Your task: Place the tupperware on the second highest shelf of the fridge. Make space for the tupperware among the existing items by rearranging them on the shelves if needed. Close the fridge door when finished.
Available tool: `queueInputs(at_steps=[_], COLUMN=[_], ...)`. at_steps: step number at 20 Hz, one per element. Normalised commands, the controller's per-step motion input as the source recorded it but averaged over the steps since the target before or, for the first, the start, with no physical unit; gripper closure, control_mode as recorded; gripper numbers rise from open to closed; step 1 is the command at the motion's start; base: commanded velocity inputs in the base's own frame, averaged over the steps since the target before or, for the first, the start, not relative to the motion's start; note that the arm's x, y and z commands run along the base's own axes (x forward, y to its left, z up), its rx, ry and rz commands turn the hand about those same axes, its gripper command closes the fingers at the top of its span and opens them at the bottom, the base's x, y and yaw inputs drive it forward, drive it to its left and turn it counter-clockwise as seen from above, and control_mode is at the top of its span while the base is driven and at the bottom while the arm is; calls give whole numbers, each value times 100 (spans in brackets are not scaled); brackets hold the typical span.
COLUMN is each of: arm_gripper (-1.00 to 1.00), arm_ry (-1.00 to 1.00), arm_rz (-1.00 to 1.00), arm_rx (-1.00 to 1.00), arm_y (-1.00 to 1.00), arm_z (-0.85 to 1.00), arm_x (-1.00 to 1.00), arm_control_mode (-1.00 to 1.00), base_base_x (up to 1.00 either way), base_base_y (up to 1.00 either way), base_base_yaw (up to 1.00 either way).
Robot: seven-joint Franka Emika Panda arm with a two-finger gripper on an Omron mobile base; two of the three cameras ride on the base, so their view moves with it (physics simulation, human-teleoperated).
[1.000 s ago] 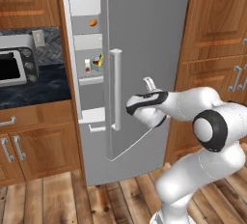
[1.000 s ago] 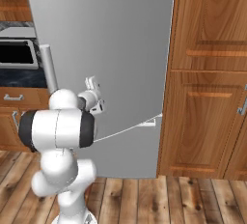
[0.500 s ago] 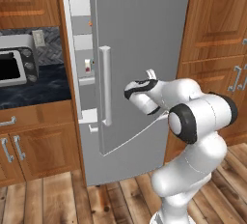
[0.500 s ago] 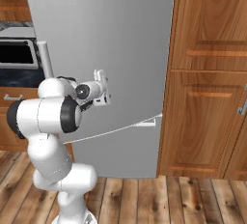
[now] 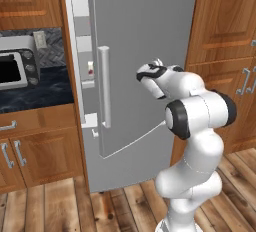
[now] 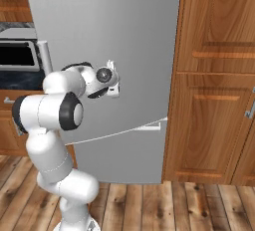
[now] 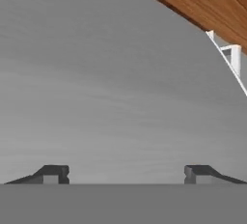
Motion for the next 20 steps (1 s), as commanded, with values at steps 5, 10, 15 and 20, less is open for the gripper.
queueInputs(at_steps=[5,10,15,20], arm_gripper=[-100,-100,-100,-100], arm_ry=[17,18,9,-30], arm_rz=[31,32,25,-3], arm_rx=[1,0,0,0], arm_y=[97,100,100,98], arm_z=[32,21,3,0], arm_x=[18,10,29,50], arm_control_mode=[-100,-100,-100,-100], base_base_x=[0,0,0,0], base_base_y=[0,0,0,0], base_base_yaw=[0,0,0,0])
